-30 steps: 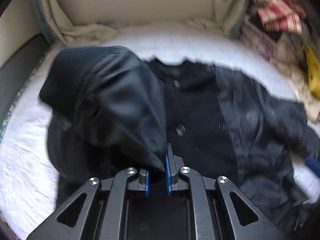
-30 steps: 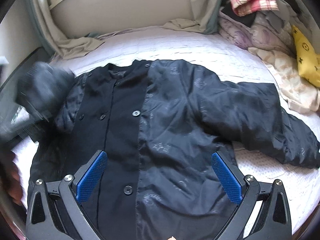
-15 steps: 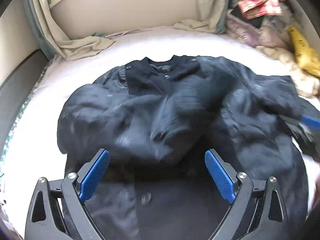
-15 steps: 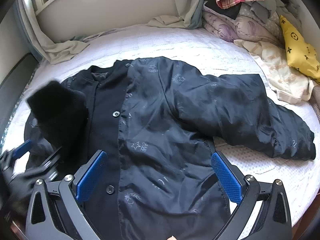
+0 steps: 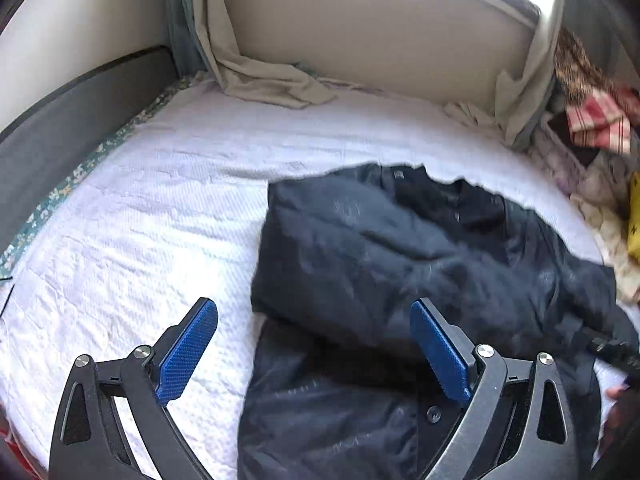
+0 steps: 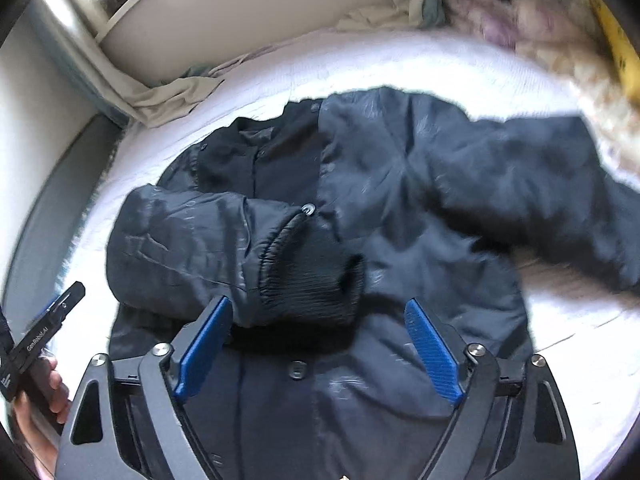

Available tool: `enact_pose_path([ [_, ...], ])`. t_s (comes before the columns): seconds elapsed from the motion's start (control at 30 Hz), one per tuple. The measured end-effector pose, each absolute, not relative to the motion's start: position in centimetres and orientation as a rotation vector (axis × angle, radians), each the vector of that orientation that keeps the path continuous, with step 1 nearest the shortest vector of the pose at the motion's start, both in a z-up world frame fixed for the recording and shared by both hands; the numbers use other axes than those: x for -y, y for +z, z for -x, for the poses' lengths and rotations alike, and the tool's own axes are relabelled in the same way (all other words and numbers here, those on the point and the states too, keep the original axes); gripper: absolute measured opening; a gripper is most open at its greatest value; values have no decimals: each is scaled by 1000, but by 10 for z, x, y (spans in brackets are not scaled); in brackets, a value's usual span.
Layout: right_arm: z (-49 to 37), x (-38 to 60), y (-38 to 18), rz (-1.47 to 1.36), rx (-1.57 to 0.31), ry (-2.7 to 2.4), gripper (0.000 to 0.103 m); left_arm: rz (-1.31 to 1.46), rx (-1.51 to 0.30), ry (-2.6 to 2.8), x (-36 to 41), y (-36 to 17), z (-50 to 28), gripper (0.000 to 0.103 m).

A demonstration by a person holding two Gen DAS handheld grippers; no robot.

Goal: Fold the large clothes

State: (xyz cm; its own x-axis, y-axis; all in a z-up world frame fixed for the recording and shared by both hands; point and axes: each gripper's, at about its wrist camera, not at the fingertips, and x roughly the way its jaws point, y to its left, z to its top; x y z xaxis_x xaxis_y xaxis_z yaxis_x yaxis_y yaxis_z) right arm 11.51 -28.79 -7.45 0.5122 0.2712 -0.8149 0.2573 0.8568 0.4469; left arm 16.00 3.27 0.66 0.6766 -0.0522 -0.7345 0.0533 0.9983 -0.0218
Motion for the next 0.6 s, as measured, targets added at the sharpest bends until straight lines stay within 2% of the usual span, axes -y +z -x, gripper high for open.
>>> enact_pose_path([
  [0.2,-133,291,-118,-830,-1116,37,84,0,-800,-55,-32,18,-160,98],
  [0.33,-147,283,-142,-882,-1157,40,82,11,-802,-34,-40,21,-159,98],
  [0.4,-155,278,-138,-832,-1145,47,69,19,-808,-17,-44,19,-161,98],
  [0.47,-164,272,-131,-778,-1138,74,45,23,-821,2,-46,16,-164,98],
  [0.6,-188,259,-110,-572,-1101,50,34,-17,-844,39,-41,8,-175,98],
])
